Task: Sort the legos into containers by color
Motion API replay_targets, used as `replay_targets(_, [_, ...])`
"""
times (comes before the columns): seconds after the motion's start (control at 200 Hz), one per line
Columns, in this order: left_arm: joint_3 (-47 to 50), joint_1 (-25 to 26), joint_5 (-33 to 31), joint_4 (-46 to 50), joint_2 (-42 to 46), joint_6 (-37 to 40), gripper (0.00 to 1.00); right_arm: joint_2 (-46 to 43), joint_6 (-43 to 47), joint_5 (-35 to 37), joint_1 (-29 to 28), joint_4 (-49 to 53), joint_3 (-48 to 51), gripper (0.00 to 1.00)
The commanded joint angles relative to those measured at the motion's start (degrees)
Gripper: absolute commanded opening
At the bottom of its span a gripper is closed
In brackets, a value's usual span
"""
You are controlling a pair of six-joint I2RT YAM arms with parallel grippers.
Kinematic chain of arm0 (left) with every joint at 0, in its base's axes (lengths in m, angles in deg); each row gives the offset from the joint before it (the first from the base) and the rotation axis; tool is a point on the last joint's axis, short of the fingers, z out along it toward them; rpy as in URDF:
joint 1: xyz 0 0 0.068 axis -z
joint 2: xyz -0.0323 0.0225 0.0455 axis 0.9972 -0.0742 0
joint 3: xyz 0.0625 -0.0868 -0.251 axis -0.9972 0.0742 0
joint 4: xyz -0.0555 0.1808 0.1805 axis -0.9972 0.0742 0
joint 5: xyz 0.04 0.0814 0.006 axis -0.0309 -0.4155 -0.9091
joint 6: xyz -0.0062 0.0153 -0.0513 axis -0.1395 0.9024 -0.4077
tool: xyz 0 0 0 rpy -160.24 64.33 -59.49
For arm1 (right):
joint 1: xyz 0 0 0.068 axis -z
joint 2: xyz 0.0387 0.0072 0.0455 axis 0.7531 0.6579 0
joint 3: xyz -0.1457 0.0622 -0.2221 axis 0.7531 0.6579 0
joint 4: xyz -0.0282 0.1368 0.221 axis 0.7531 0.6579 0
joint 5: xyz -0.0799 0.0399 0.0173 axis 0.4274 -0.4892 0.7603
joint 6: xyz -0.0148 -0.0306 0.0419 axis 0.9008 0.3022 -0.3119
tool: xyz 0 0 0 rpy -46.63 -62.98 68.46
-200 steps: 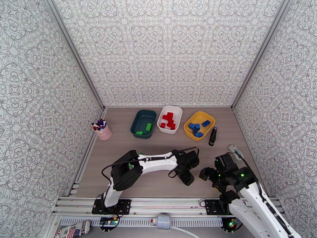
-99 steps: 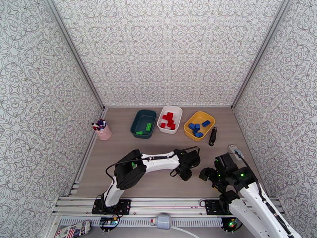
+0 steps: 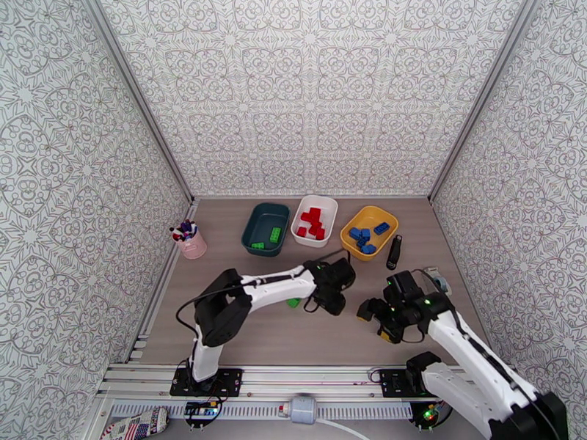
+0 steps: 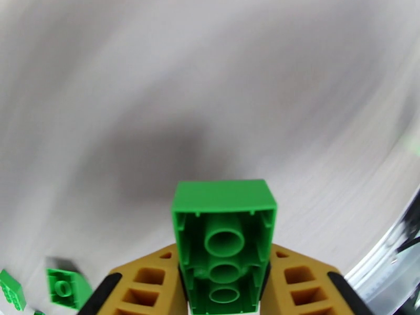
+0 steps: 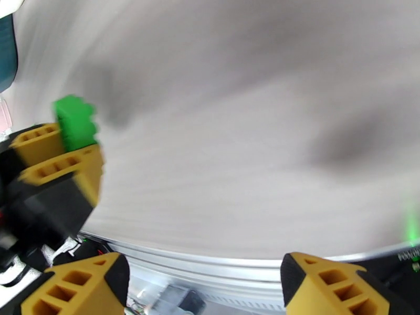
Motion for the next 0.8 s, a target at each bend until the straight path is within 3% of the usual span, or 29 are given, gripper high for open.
replay_targets(0.0, [0.83, -2.92, 2.7, -2.42, 3.29, -3.11, 0.29, 4.69, -1.3, -3.73, -0.48, -9.84, -3.95, 0.8])
replay_targets(0.245, [1.87, -11.58, 5.89, -4.04, 7.17, -6.22, 0.29, 21.75, -1.07, -4.83, -5.88, -17.08, -17.67, 0.8])
replay_targets(0.43, [3.43, -21.06, 7.71, -5.03, 10.55, -8.87, 0.29, 34.5, 0.09, -5.87, -10.07, -17.74, -29.94, 0.79])
replay_targets(0.62, [3.57, -31.98, 8.47, -4.92, 12.22, -10.17, 0.3, 42.88, 2.21, -7.33, -10.98, -15.27, -39.75, 0.79])
replay_targets(0.795, [-2.77, -40.33, 8.45, 0.13, 7.47, -9.62, 0.34, 47.93, 4.71, -7.74, -11.05, -11.51, -46.73, 0.79])
